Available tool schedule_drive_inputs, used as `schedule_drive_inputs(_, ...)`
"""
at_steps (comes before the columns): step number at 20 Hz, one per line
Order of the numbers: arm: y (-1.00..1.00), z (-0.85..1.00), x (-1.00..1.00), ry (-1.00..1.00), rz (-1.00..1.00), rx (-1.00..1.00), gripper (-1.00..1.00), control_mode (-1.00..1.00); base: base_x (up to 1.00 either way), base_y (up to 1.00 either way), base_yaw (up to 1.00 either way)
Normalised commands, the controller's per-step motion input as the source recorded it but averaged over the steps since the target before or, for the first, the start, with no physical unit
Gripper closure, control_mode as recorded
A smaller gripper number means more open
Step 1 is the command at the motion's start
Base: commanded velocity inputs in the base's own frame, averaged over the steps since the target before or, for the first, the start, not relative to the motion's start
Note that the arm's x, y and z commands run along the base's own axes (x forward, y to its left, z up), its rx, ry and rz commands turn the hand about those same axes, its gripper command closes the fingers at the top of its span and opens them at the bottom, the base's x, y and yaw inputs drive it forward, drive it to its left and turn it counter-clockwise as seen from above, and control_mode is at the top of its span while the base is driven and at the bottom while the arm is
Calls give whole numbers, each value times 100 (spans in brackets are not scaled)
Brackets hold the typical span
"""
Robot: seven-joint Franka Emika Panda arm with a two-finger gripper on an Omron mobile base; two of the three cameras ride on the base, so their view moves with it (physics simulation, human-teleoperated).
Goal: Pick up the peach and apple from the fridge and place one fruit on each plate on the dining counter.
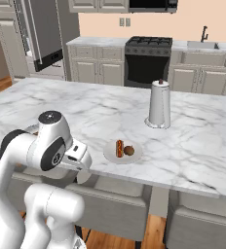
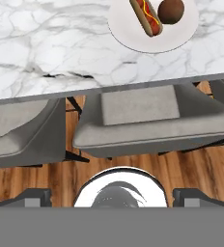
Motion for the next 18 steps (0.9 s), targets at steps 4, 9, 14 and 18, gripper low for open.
schedule_drive_inputs(4, 1, 0, -26, 0, 3, 0, -100, -100, 0, 0, 0)
schedule_drive_inputs(9, 2, 0, -15, 0, 1, 0, -100, 100, -48, 14, 5)
schedule_drive_inputs(14, 0, 0, 0, 0, 0, 0, -100, 100, -67, 36, 10)
schedule_drive_inputs(18, 0, 0, 0, 0, 0, 0, -100, 100, -27, 86, 6)
